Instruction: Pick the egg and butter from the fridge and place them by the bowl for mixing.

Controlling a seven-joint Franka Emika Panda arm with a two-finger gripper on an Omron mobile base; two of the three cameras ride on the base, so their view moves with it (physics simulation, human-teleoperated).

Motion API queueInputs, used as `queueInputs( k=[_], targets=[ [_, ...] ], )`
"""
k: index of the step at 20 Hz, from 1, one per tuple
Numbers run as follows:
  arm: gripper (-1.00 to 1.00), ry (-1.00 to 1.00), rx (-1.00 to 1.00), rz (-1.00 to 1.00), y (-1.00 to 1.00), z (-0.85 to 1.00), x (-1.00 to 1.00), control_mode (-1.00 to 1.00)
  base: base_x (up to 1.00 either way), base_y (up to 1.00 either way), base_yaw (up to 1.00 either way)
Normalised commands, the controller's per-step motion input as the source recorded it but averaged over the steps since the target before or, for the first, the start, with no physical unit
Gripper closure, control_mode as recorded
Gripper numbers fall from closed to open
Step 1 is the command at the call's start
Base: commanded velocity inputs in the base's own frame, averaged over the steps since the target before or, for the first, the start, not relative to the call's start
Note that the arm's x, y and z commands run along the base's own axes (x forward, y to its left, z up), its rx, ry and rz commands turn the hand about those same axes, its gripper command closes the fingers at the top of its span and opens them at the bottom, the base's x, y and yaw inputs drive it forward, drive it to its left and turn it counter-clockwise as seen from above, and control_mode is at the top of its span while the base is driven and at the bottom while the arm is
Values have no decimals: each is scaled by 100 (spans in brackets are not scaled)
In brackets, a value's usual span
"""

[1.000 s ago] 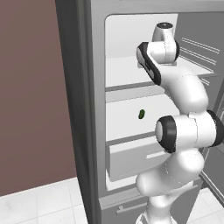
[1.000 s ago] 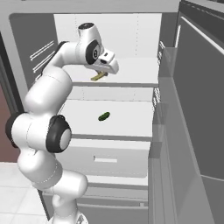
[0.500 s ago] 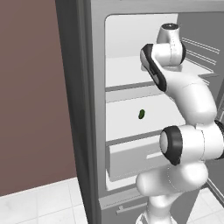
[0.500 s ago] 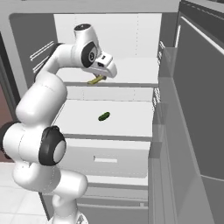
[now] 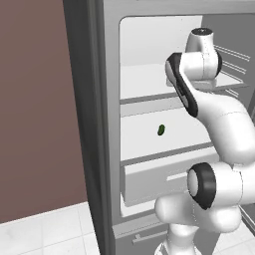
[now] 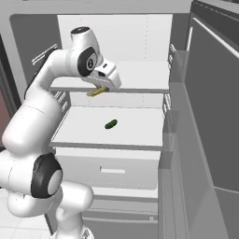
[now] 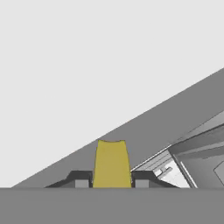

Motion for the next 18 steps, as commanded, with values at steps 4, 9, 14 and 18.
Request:
queueInputs(
  k=[4, 9, 14, 18],
  targets=[
    [100, 0, 0, -9, 1, 0, -72, -100, 0, 0, 0],
    [100, 0, 0, -10, 0, -4, -71, -100, 0, 0, 0],
    [100, 0, 0, -10, 3, -14, -65, -100, 0, 0, 0],
    [100, 0, 0, -8, 2, -21, -59, -100, 0, 0, 0]
  ],
)
